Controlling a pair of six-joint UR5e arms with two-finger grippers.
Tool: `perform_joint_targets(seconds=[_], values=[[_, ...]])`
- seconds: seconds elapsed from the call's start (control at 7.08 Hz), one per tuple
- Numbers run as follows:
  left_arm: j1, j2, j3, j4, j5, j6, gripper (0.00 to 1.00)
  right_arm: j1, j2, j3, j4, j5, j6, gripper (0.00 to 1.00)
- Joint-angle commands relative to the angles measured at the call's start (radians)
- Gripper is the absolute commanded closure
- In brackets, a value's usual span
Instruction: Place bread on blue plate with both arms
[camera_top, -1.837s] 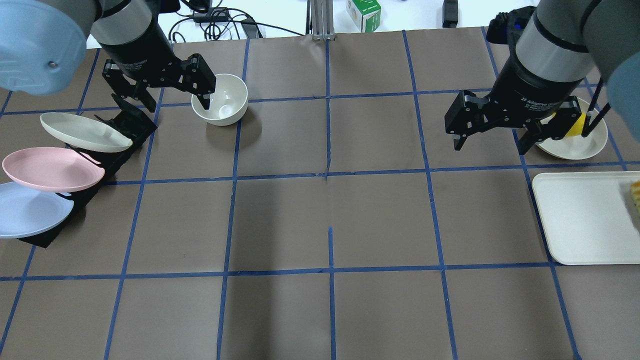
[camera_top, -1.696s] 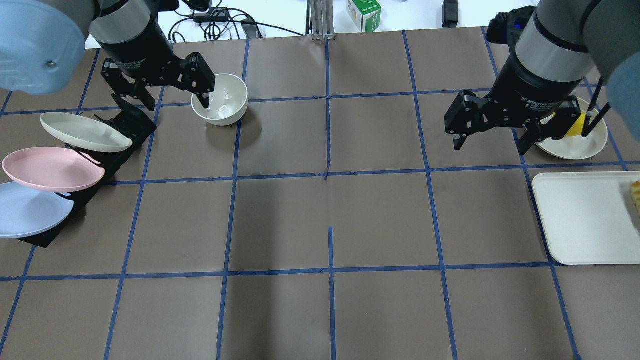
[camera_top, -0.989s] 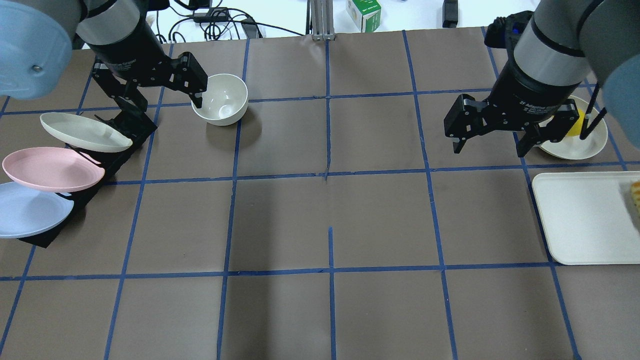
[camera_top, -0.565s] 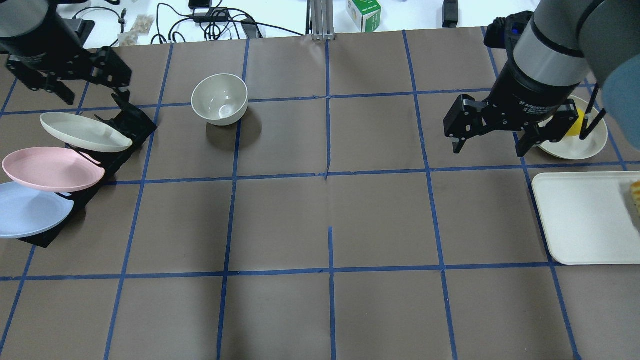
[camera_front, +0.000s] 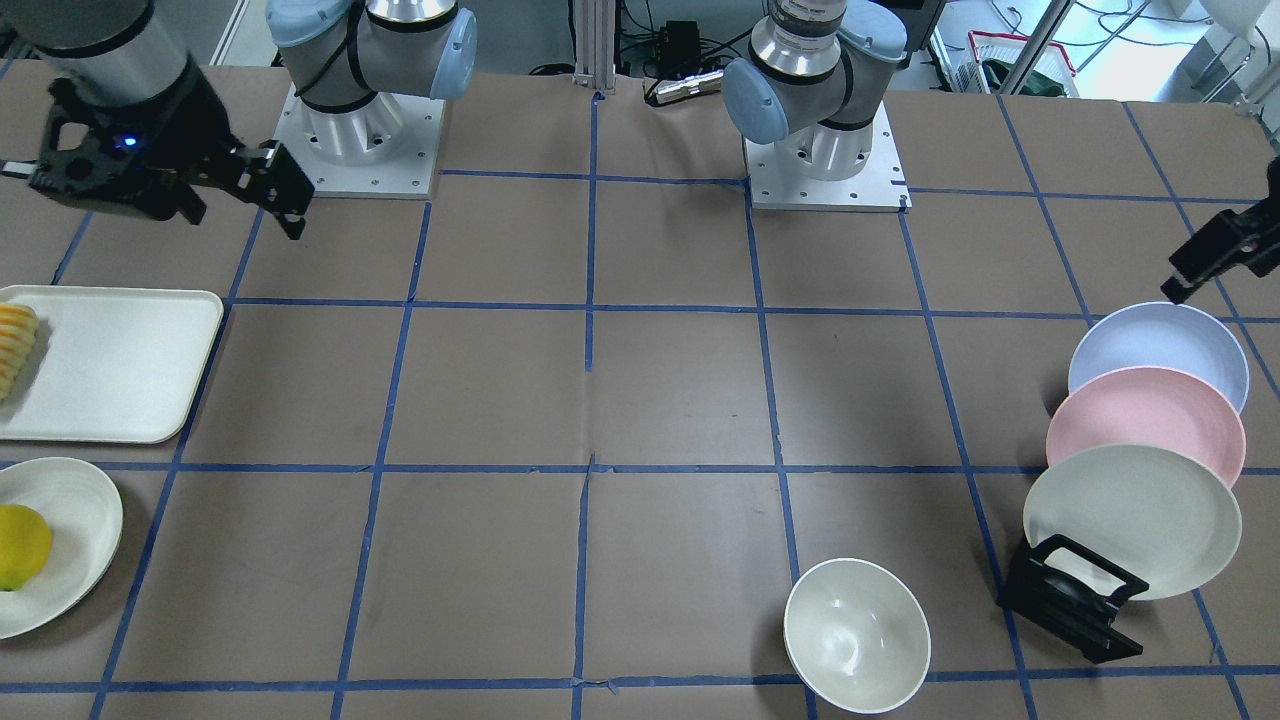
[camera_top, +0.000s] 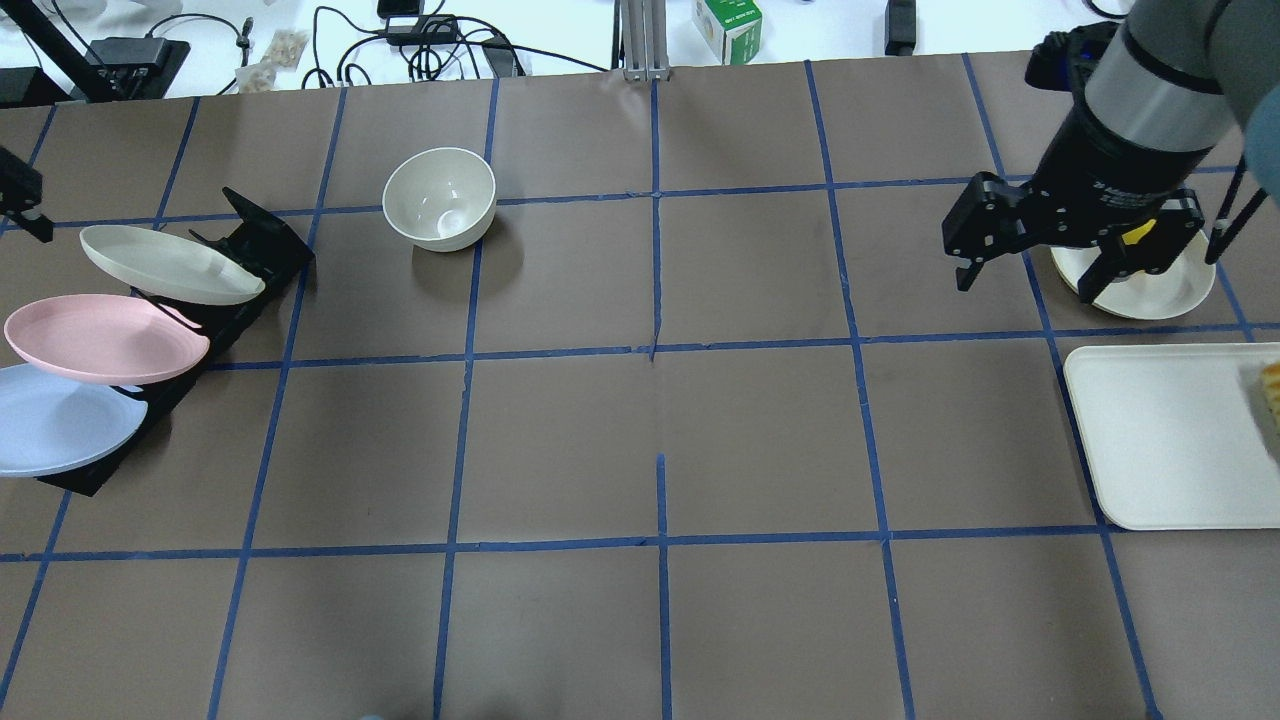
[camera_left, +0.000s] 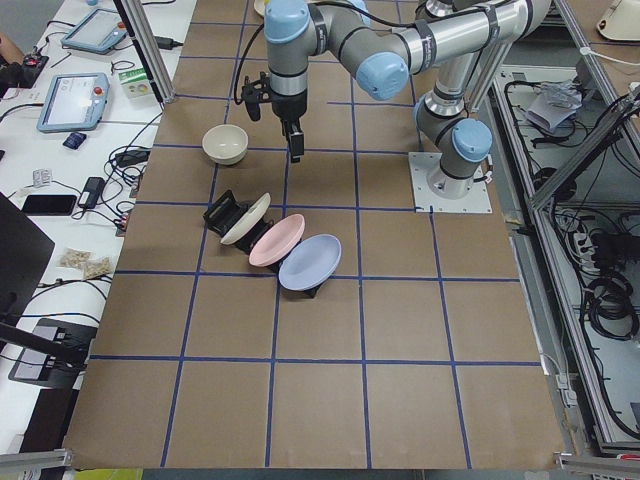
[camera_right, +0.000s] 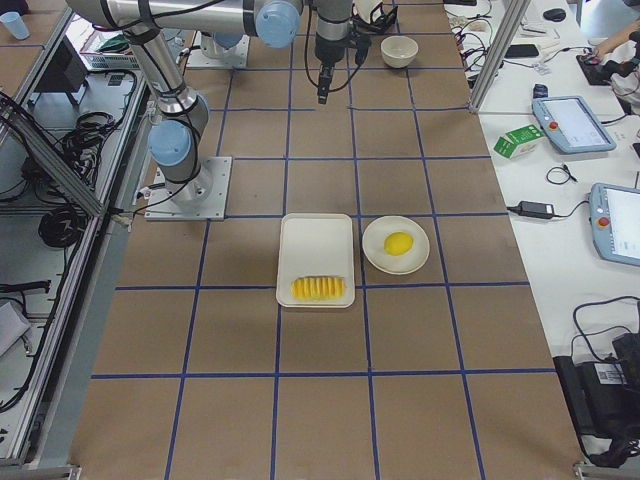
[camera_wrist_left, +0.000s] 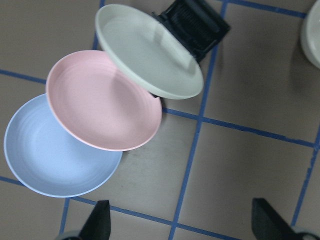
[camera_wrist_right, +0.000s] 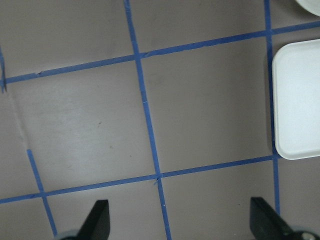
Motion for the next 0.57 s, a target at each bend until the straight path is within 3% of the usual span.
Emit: perform_joint_targets(seconds=[0.0,0.28,0.42], values=[[0.149,-0.042,-0.045,0.032,0.006,-0.001,0.0,-0.197,0.023,0.003,-0.036,-0.001,-0.287,0.0],[0.237,-0.091,-0.14,0.189,0.004,0.007,0.0,-0.323,0.057,0.003,-0.088,-0.003,-0.388,0.0],[0.275,-0.124,-0.177,0.24,0.01,0.01,0.05,-0.389,0.092,0.003,-0.106,-0.027,-0.473,0.0]])
